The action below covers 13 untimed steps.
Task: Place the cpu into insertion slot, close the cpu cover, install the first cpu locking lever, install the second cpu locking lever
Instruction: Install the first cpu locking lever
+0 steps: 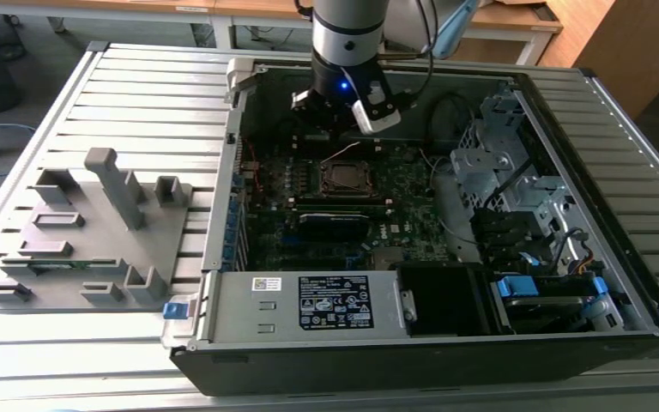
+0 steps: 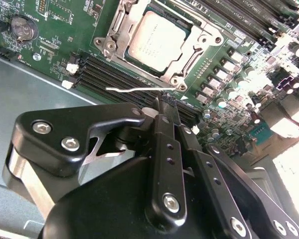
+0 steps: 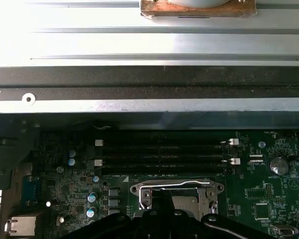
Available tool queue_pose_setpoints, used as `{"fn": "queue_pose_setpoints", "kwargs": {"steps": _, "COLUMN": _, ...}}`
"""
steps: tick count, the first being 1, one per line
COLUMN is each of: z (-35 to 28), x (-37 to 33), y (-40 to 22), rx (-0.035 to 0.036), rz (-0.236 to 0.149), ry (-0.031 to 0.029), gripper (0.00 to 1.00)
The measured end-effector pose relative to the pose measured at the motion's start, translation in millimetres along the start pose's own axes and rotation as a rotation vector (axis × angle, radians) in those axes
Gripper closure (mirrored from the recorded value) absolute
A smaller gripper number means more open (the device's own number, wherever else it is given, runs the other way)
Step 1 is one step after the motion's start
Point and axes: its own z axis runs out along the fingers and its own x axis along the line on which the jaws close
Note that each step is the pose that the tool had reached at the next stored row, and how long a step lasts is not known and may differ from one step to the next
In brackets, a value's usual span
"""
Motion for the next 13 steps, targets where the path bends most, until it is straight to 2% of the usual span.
{"fn": "queue_pose_setpoints", "kwargs": {"steps": 13, "z": 1.0, "x": -0.2, "y": -0.2, "rx": 0.0003, "rz": 0.0, "ry": 0.0, "gripper": 0.89}}
